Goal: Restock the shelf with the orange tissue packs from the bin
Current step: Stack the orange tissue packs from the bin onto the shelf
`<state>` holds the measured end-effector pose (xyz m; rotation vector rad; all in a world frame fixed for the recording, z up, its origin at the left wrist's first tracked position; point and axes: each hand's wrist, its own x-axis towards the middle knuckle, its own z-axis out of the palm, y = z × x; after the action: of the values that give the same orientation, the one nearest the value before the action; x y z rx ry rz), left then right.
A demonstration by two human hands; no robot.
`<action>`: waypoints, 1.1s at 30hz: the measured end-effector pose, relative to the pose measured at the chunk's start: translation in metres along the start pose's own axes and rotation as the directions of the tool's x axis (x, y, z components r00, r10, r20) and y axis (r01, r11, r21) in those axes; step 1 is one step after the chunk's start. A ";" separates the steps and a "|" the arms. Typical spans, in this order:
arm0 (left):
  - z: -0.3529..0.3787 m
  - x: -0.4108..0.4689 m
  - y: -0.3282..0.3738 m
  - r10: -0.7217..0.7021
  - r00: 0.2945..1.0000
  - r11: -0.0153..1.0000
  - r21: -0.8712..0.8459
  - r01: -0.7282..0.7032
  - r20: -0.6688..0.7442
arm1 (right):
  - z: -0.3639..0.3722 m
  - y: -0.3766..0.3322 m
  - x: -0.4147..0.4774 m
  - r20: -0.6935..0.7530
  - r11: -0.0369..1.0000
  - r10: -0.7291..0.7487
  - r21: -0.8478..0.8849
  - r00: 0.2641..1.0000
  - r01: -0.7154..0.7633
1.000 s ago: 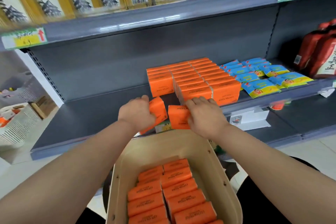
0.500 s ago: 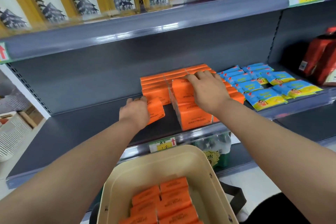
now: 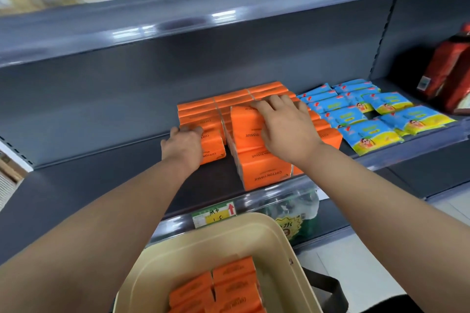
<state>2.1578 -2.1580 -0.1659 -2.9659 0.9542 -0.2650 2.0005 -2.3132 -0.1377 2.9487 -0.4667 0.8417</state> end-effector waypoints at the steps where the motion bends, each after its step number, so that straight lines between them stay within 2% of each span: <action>1: 0.002 0.003 0.001 0.006 1.000 1.000 -0.003 -0.006 -0.008 | 0.001 0.001 0.001 -0.006 1.000 0.000 -0.001 1.000 0.000; 7: 0.007 0.022 0.007 0.006 0.999 0.999 -0.048 -0.008 -0.049 | 0.008 0.004 0.004 -0.037 1.000 0.004 0.012 0.999 -0.003; 12: 0.016 0.029 0.011 0.009 0.999 0.990 -0.141 -0.015 -0.039 | 0.011 0.007 0.003 -0.023 1.000 0.011 0.013 1.000 -0.010; 16: 0.017 0.027 0.009 0.030 0.999 0.988 -0.149 -0.036 -0.042 | 0.010 0.007 0.004 -0.005 0.999 0.024 0.026 1.000 -0.024; 23: 0.007 0.021 0.005 -0.009 0.998 0.979 -0.205 -0.005 -0.065 | 0.001 0.004 0.006 -0.002 1.000 0.025 0.016 1.000 -0.025; 31: -0.011 0.008 -0.020 -0.039 0.997 0.970 -0.241 0.023 -0.062 | -0.011 -0.033 0.019 -0.037 0.999 -0.040 0.027 0.999 0.041; 33: -0.016 0.003 -0.028 -0.055 0.997 0.974 -0.224 0.039 -0.062 | -0.014 -0.044 0.023 -0.009 0.997 -0.058 0.057 0.998 0.058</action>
<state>2.1738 -2.1367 -0.1479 -3.2060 0.9828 -0.2787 2.0248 -2.2759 -0.1123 2.9933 -0.3611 0.8740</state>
